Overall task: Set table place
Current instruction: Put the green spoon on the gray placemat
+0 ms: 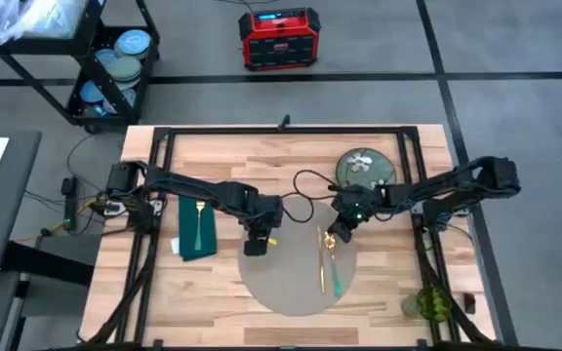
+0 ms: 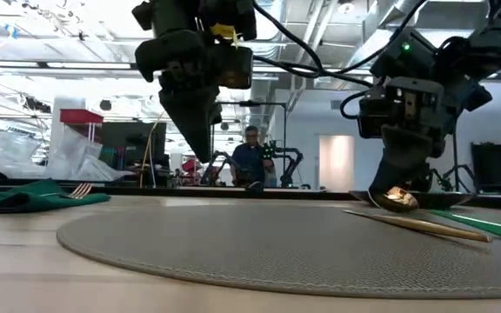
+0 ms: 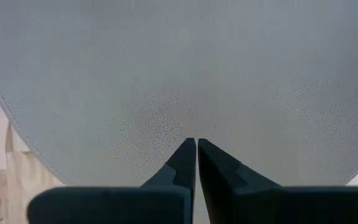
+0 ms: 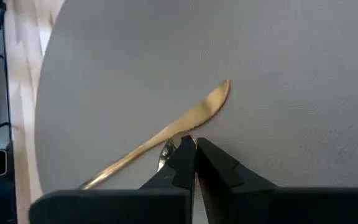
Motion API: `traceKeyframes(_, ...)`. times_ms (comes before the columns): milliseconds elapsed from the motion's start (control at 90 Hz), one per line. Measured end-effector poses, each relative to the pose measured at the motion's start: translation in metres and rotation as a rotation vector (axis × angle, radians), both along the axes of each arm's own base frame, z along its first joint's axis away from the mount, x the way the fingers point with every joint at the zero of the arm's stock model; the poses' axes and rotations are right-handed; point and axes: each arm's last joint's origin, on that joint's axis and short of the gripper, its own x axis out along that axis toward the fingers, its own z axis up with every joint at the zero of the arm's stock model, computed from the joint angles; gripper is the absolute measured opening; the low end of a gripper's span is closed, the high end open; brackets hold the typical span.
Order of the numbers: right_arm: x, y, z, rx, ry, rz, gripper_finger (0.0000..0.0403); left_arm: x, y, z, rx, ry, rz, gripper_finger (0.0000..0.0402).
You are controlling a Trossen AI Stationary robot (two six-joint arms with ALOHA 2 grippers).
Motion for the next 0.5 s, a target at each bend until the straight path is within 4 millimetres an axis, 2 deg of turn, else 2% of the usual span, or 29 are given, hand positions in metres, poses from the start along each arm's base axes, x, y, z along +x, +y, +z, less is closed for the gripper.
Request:
traceKeyframes(267,-0.002,-0.013,0.000,-0.013,0.002,-0.047,0.0000,0.002,0.000,0.001,-0.001,-0.020,0.001,0.0000)
traceKeyframes(500,-0.002,-0.014,0.000,-0.012,0.004,-0.049,0.0000,0.002,0.000,0.001,-0.004,-0.018,0.010,0.0000)
